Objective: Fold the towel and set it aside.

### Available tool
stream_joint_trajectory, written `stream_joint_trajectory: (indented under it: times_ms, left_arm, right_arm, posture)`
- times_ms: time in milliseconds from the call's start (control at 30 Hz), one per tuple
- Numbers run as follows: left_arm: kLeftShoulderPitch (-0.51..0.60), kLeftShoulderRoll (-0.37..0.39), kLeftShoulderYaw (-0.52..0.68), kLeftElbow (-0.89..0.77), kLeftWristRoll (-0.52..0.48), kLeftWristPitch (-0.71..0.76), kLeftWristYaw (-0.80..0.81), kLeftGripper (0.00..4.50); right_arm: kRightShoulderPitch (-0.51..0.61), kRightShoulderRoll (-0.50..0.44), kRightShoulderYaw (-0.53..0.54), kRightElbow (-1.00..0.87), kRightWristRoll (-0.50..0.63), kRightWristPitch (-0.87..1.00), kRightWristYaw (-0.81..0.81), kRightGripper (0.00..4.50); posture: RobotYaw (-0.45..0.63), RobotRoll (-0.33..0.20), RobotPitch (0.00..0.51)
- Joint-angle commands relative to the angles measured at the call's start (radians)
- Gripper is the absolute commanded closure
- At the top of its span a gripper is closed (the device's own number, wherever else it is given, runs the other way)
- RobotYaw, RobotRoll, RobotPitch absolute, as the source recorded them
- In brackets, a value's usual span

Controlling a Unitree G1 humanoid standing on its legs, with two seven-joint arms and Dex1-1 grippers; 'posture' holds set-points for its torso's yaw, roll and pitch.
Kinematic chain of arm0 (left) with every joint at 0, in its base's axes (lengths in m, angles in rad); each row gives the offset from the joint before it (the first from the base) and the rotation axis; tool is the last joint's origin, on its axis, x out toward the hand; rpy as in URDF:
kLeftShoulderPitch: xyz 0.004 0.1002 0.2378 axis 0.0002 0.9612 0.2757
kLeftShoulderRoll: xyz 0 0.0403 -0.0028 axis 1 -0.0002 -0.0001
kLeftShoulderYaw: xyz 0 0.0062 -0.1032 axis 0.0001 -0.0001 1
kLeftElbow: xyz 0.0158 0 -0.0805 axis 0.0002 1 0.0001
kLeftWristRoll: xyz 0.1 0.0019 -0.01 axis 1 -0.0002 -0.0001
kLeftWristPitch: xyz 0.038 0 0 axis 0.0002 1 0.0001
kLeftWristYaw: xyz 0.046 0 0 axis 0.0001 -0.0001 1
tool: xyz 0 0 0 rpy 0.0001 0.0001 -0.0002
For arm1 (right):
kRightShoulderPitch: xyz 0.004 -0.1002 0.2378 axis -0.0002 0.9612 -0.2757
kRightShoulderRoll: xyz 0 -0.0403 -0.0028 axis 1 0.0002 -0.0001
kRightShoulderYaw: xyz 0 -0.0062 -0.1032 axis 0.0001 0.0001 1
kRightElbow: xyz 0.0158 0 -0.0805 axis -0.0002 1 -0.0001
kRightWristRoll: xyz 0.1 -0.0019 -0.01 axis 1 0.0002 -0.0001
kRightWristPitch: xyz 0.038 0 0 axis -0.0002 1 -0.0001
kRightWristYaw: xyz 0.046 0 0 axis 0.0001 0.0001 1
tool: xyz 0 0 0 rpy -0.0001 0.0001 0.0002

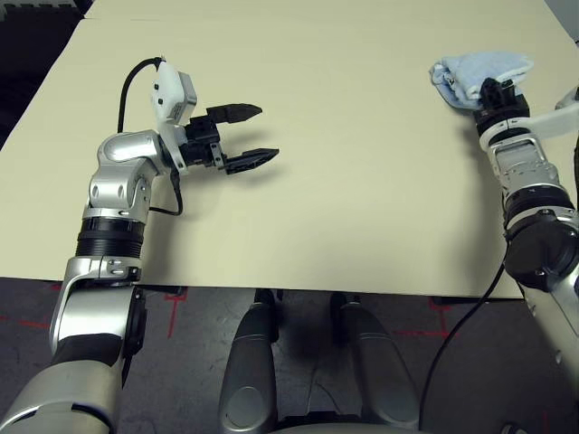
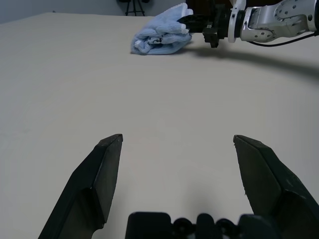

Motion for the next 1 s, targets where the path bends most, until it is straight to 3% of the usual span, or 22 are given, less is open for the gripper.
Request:
stream_joint_trajectory:
  times_ms: [33,100,200,533,767,1000]
  left_arm:
    - [-0.005,-0.001,-0.012,-0.001,0.012,-0.009,-0.013,0.0]
    - [-0.005,-0.001,-0.012,-0.003,0.012,-0.009,-0.013,0.0]
    - [0.001,0.0,-0.011,-0.015,0.009,-0.004,-0.01,0.0]
    - [-0.005,0.005,-0.012,-0.005,0.012,-0.009,-0.014,0.0]
    - [0.001,0.006,-0.011,-0.014,0.011,-0.009,-0.012,0.0]
    - [0.003,0.005,-0.011,-0.014,0.011,-0.009,-0.01,0.0]
  right_arm:
    - [0.024,-0.01,-0.011,-0.035,0.018,0.019,-0.02,4.48]
    - [0.03,-0.015,0.002,-0.047,0.008,0.031,-0.041,4.48]
    - [0.06,-0.021,0.017,-0.099,0.01,0.085,-0.051,3.78]
    - [0.241,0.035,0.009,-0.489,0.114,0.357,-0.175,0.07]
    - [0.345,0.047,0.01,-0.728,0.192,0.51,-0.252,0.03]
    - [0.403,-0.052,0.088,-0.842,0.161,0.608,-0.217,0.03]
  posture:
    - [-0.01,0.0,0.3]
    - [-0.01,0.0,0.3]
    - [0.0,0.0,0.302]
    - [0.0,0.0,0.303]
    - [0.0,0.0,0.3]
    - [0.0,0.0,0.304]
